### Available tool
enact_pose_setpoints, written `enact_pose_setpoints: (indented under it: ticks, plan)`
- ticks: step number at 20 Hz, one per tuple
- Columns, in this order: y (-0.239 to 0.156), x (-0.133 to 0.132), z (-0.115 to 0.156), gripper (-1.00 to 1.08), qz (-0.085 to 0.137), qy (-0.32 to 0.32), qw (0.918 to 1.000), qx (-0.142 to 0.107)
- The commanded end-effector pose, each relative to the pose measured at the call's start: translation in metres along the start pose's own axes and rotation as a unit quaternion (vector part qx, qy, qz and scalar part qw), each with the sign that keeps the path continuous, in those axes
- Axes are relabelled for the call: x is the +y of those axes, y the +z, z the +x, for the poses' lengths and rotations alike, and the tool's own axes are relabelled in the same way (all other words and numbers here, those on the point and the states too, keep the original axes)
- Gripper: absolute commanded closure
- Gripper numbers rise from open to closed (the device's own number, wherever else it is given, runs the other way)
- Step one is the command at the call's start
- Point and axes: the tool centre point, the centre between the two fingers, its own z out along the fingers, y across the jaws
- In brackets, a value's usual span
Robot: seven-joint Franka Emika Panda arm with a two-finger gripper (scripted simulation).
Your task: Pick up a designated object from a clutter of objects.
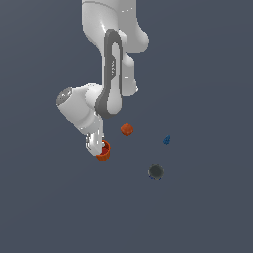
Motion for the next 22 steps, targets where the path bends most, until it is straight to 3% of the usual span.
enact_pose_setpoints:
  ticks: [1,14,22]
  plan:
    - [0.001,0.000,0.000,1.08,0.001,0.000,1.0000,0.000]
    - [-0.003,0.000,-0.001,1.08,0.001,0.001,1.0000,0.001]
    - [-0.029,0.004,-0.017,1.08,0.001,0.001,1.0000,0.001]
